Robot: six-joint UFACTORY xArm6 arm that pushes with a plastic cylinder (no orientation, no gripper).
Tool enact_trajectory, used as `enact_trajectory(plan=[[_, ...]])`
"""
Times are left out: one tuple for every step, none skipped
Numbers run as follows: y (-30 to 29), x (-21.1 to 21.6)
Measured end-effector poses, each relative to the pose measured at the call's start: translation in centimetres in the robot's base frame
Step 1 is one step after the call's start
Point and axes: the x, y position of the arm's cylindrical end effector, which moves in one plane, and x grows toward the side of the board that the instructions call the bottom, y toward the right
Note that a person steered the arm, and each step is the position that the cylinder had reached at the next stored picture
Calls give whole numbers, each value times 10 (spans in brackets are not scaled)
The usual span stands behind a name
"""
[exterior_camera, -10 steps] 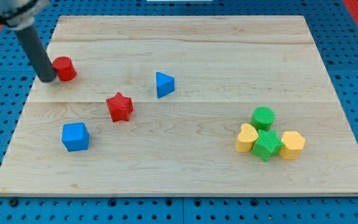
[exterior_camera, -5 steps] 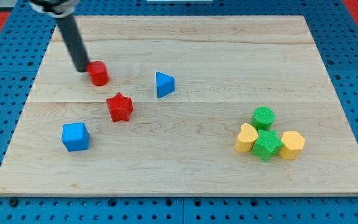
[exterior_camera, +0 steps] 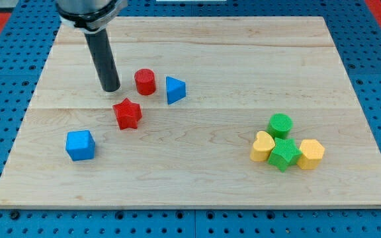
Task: Move red circle diagonal right above blue triangle
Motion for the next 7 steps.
enact_trajectory(plan=[[35, -2], [78, -5], [79, -24], [82, -38], [90, -47], [94, -54], [111, -56]])
